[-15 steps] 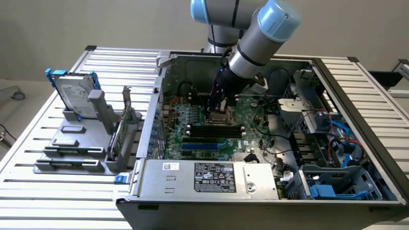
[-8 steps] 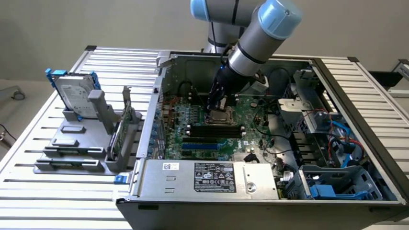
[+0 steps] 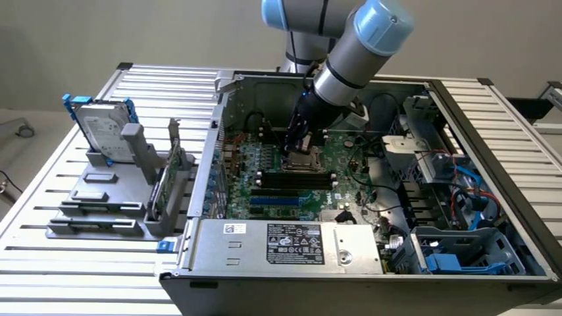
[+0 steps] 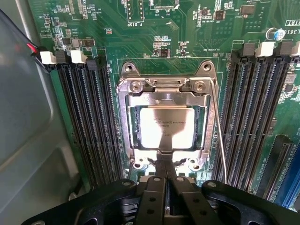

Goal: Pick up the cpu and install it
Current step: 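Close the cpu cover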

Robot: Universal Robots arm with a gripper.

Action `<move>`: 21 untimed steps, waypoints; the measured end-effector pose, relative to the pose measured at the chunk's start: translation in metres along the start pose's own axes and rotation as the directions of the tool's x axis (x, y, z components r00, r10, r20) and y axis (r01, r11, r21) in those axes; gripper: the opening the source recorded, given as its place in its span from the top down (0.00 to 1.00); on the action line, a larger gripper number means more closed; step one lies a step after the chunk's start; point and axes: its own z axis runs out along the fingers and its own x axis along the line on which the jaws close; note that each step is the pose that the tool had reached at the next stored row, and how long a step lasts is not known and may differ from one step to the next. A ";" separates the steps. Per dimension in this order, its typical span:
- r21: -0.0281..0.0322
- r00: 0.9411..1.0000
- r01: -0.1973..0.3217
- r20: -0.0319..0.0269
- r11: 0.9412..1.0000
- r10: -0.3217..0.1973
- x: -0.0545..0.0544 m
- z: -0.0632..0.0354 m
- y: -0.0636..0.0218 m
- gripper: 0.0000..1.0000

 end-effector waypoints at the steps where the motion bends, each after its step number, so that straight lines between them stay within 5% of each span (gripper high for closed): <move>1: 0.000 1.000 -0.001 0.000 1.000 0.001 0.000 -0.0004 -0.0002 0.89; 14: 0.003 1.000 -0.015 -0.015 1.000 0.015 -0.004 -0.0076 -0.0107 0.89; 21: 0.004 1.000 -0.013 -0.023 1.000 0.013 -0.007 -0.0127 -0.0238 0.89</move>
